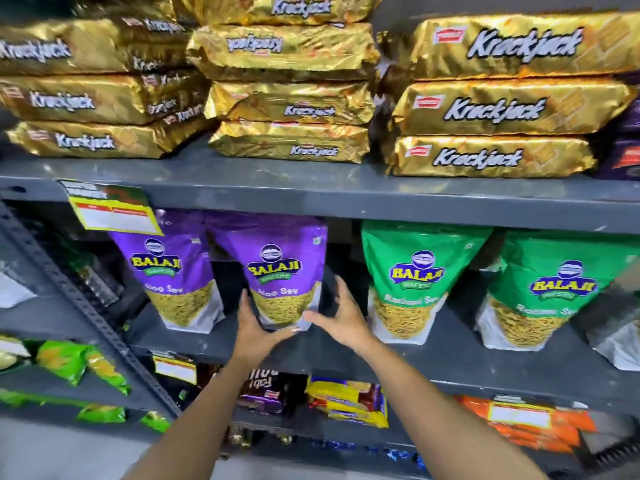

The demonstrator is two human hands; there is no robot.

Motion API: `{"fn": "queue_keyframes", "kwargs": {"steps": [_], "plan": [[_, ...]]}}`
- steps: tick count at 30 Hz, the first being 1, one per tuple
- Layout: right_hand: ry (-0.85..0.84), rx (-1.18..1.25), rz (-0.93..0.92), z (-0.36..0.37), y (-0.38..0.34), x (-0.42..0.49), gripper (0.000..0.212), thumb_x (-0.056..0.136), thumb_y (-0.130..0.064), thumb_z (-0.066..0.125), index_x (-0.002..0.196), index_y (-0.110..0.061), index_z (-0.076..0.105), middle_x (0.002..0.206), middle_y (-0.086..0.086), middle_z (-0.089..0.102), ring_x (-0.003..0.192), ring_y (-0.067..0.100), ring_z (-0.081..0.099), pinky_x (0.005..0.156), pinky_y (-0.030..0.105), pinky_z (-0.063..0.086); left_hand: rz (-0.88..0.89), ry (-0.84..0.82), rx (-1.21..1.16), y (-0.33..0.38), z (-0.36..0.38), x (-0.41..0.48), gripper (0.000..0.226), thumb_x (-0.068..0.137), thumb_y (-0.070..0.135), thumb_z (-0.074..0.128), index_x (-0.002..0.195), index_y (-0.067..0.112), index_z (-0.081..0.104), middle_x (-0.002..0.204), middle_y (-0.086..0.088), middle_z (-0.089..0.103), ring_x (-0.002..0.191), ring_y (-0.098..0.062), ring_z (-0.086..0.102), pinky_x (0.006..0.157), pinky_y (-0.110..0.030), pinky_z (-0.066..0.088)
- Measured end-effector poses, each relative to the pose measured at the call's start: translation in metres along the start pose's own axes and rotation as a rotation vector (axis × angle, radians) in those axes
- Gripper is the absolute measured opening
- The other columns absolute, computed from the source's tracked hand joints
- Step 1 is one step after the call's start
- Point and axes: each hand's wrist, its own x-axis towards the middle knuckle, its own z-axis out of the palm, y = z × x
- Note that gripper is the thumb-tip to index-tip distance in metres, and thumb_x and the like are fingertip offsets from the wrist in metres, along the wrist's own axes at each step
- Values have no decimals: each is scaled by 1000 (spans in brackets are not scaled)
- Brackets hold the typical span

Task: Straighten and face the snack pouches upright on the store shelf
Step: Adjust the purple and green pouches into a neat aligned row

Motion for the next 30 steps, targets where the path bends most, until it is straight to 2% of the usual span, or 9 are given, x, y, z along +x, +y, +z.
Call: {"fn": "queue_keyframes", "kwargs": {"steps": [2, 4, 9, 12, 19, 22, 25, 28, 30], "plan": [[-4, 55, -5, 14, 4, 22, 120, 46, -68, 82, 145, -34, 24, 148, -6, 46, 135, 11, 44, 111, 41, 40, 69, -110, -30, 3, -5, 17, 110, 51, 16, 93, 137, 23, 25, 135, 8, 46, 116, 19, 46, 98, -8, 40], [-7, 108, 19, 8, -12, 23, 104, 52, -55, 82, 140, -32, 33, 138, -6, 56, 126, 12, 53, 106, 39, 44, 127, -135, -19, 12, 0, 26, 100, 51, 24, 91, 129, 26, 28, 124, 14, 50, 104, 27, 47, 88, 1, 38], [17, 62, 39, 34, -13, 17, 57, 66, -50, 76, 114, -31, 52, 113, -7, 69, 107, 15, 64, 96, 41, 52, 156, -131, 38, -19, -12, 41, 109, 48, 53, 82, 137, 16, 31, 130, -2, 53, 123, -19, 50, 102, -39, 43], [12, 92, 32, 25, -4, 5, 39, 70, -46, 76, 100, -39, 52, 102, -9, 71, 99, 14, 67, 93, 41, 53, 147, -138, 100, -21, -2, 32, 112, 49, 54, 81, 140, 14, 27, 129, -5, 52, 122, -24, 50, 101, -45, 44], [174, 241, -72, 39, 8, -12, 76, 66, -49, 79, 131, -36, 40, 130, -12, 60, 120, 6, 58, 101, 38, 49, 136, -104, 46, -17, -3, 9, 127, 53, 45, 87, 150, 25, 8, 149, -6, 28, 140, -18, 28, 113, -35, 29], [422, 152, -182, 63, 20, -55, 64, 76, -36, 74, 132, -28, 45, 122, -10, 57, 108, 8, 60, 91, 29, 50, 96, -3, -19, -28, -21, -17, 114, 52, 62, 80, 145, 26, 26, 145, 0, 35, 122, -6, 49, 103, -35, 45], [304, -111, -297, 96, 26, -69, 43, 81, -40, 63, 122, -29, 54, 103, -12, 59, 87, 8, 59, 79, 35, 54, 175, 224, 79, -41, -71, -31, 84, 54, 58, 79, 124, 24, 46, 117, 1, 47, 94, -6, 52, 86, -27, 47], [96, -151, -309, 130, -2, -37, 42, 82, -40, 60, 121, -26, 55, 104, -10, 60, 85, 6, 58, 80, 41, 53, 143, 447, 212, -56, -129, -7, 95, 49, 42, 90, 124, 9, 43, 124, -13, 45, 115, -28, 47, 100, -42, 42], [36, -125, -262, 154, -32, -9, 58, 80, -42, 63, 132, -22, 49, 121, -4, 60, 98, 7, 57, 90, 40, 52, 79, 400, 221, -63, -156, 18, 119, 46, 36, 93, 140, 7, 27, 142, -16, 33, 134, -30, 35, 113, -46, 32]]}}
